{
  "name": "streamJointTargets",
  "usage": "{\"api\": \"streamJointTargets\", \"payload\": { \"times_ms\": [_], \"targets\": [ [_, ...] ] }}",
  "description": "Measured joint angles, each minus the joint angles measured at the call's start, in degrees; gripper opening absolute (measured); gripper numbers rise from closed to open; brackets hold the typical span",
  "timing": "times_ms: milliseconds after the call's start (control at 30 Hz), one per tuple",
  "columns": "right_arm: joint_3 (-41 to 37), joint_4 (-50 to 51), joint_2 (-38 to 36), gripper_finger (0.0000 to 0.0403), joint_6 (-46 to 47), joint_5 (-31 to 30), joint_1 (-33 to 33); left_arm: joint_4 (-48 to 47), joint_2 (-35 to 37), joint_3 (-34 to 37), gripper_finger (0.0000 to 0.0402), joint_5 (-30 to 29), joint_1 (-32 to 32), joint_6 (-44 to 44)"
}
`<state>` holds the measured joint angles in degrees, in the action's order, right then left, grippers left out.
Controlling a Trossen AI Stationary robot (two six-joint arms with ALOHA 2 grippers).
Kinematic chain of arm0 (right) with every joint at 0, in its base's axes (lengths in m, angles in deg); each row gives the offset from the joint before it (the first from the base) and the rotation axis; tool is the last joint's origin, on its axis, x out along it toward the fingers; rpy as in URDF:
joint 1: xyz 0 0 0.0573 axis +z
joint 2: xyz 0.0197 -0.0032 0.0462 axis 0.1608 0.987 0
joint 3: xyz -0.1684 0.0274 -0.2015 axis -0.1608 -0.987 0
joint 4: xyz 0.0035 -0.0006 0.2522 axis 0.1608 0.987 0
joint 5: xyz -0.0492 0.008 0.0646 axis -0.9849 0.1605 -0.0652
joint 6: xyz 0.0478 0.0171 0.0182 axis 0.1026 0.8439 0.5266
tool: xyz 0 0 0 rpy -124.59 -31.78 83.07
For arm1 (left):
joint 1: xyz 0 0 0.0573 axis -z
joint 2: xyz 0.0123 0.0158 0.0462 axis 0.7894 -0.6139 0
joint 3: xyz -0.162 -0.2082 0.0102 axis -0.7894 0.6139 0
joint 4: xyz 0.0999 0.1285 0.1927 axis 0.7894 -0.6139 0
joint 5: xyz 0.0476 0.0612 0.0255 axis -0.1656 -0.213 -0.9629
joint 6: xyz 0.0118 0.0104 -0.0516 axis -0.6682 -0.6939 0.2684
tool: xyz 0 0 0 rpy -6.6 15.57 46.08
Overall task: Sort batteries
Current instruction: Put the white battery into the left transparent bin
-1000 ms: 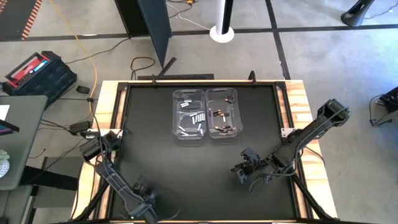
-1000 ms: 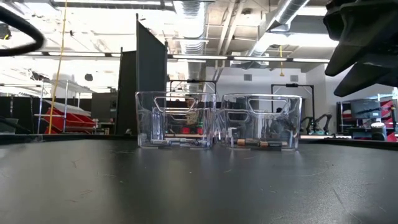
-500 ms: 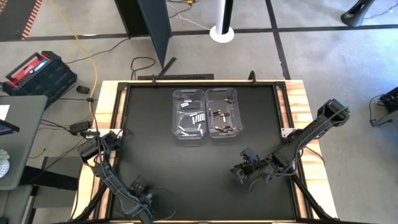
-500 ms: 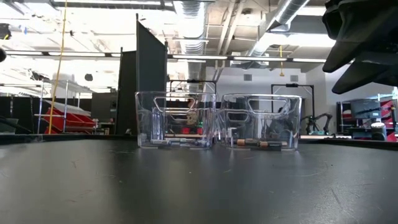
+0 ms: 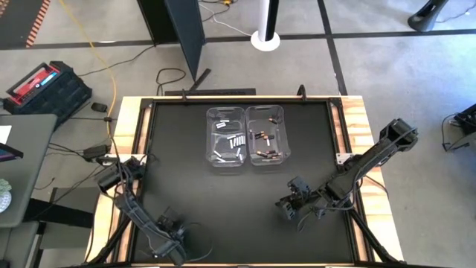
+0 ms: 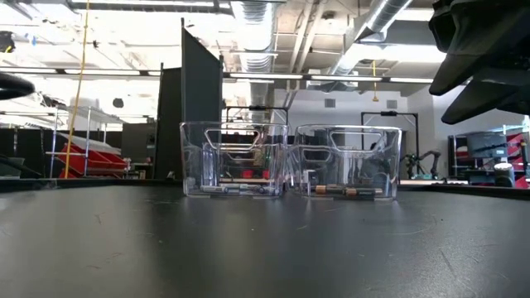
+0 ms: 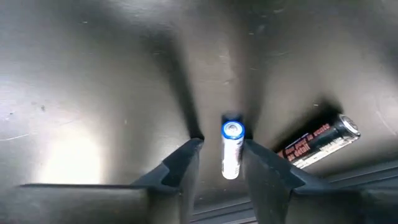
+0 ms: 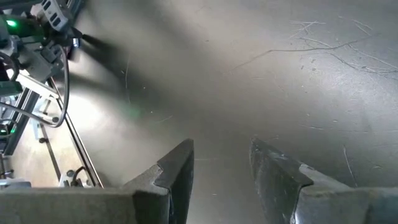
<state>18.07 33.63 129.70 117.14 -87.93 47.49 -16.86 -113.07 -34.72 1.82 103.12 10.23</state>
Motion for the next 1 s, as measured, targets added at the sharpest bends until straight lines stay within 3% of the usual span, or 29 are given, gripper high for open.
{"api": "streamJointTargets", "payload": {
  "times_ms": [400, 1000],
  "targets": [
    [0.0, 0.04, 0.0, 0.0173, -0.55, 0.0, -0.01, 0.07, -0.07, 0.04, 0.0033, 0.01, -2.95, 0.54],
    [0.0, -0.33, 0.0, 0.0173, -20.22, -0.01, 0.01, 0.67, -0.15, 0.04, 0.004, 2.64, -8.82, 13.12]
  ]
}}
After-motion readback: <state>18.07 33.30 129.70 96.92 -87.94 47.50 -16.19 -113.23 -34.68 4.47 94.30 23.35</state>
